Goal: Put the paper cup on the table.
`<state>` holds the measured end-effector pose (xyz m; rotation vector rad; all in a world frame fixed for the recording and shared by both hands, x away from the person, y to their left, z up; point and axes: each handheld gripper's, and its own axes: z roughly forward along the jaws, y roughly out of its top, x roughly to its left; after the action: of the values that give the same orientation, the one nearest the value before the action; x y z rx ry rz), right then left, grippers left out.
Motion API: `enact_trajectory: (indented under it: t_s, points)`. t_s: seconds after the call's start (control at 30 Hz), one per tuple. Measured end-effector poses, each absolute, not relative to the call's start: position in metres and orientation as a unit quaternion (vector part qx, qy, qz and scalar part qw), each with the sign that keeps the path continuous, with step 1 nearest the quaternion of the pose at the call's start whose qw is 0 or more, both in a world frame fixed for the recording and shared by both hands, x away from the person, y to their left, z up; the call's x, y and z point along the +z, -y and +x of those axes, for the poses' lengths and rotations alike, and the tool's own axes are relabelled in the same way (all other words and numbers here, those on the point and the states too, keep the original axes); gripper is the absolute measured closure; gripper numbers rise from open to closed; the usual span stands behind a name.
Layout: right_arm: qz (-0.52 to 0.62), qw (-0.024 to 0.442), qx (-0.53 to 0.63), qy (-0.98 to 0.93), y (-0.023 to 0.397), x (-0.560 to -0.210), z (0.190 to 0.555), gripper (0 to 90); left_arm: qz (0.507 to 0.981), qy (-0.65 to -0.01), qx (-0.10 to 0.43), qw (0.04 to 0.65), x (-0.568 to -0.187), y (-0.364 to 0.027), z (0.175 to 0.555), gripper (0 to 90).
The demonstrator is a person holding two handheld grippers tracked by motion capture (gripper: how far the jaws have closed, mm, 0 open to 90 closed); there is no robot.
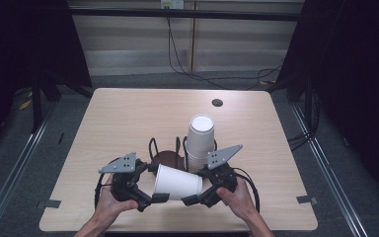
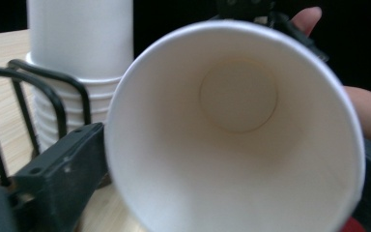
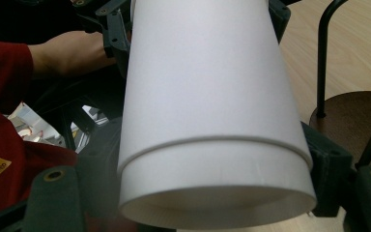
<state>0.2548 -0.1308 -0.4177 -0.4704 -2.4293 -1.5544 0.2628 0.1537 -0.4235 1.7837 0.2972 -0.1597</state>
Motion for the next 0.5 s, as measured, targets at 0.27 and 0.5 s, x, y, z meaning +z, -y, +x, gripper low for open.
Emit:
enact_trajectory:
  t_s: [0.27,0.5]
  points:
    - [-0.156,0.113,-0.529,0.826,0.1301,-0.4184,0.2553,25.0,0.779,-0.127,-0.067,0.61,-0.4235,-0.1487,0.2615,5.3]
    - [-0.157,0.118,-0.524,0.829,0.1276,-0.4198,0.2558,24.8,0.786,-0.132,-0.075,0.599,-0.4232,-0.1494,0.2615,7.2]
